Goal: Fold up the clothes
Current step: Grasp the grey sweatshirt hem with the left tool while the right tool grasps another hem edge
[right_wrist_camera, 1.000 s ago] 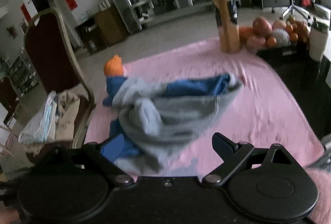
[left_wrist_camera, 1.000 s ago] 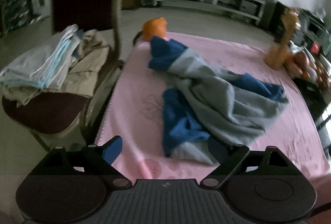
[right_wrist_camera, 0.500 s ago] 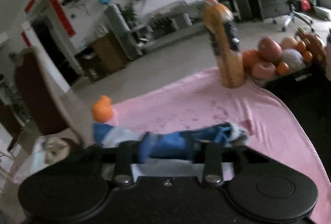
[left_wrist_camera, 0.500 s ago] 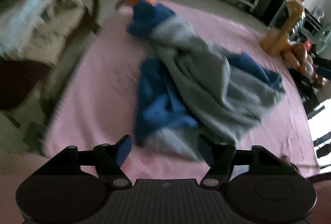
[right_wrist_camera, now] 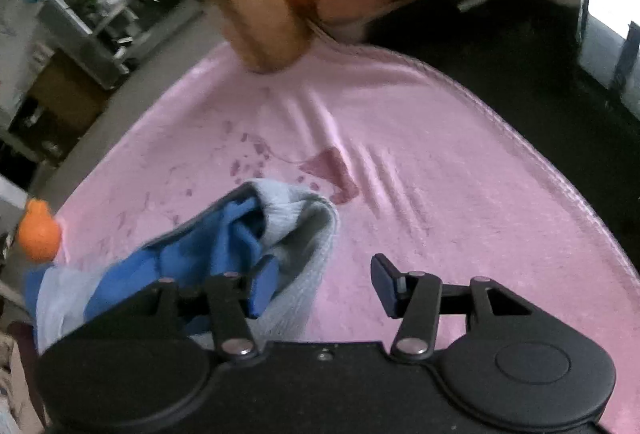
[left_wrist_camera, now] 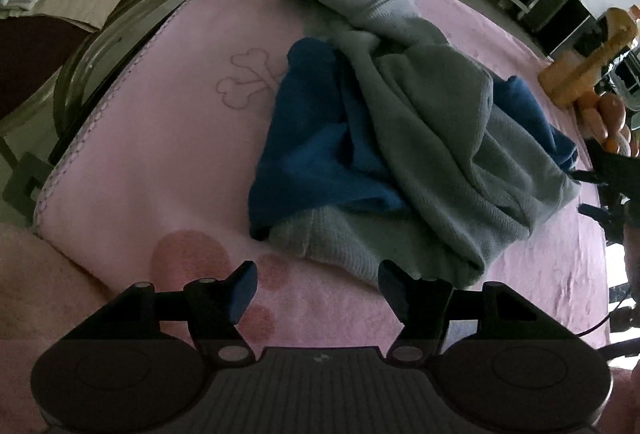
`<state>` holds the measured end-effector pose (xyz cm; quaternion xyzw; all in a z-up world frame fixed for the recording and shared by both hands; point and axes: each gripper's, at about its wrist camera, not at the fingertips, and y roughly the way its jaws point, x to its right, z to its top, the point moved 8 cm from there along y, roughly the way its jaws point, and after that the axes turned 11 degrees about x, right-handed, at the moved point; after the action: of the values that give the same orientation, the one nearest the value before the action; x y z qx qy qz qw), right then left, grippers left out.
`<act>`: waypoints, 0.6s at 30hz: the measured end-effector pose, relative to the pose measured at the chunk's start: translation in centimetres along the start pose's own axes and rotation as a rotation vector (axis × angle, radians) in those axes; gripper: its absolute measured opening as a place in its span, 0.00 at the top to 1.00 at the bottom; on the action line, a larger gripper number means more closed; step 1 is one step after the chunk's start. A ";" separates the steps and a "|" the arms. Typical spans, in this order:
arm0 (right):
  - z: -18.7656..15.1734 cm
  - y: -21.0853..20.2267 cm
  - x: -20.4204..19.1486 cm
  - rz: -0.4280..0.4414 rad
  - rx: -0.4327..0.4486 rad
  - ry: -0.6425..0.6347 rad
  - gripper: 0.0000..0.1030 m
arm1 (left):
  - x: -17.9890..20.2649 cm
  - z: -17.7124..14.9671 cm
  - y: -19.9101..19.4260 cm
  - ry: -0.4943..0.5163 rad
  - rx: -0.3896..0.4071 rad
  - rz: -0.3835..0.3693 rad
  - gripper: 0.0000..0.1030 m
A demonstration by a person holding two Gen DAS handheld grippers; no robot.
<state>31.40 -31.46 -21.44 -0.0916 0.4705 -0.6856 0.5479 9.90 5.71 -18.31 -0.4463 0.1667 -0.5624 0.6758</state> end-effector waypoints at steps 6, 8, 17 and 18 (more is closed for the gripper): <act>-0.4 1.5 -0.5 0.030 -0.015 0.043 0.94 | -1.8 0.6 -0.4 -0.119 0.024 0.004 0.37; -0.2 0.7 -0.7 0.057 0.001 0.053 0.94 | -2.0 0.5 -0.2 -0.135 0.016 0.005 0.37; 0.0 0.3 -0.6 0.084 -0.005 0.047 0.94 | -1.3 1.6 2.6 -0.153 -0.020 0.005 0.44; 0.0 0.2 -0.6 0.085 -0.005 0.047 0.94 | -1.2 1.4 2.6 -0.162 -0.036 0.018 0.47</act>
<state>31.76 -30.96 -21.33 -0.0567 0.4886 -0.6623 0.5652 12.15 7.27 -19.95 -0.5010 0.1255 -0.5152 0.6839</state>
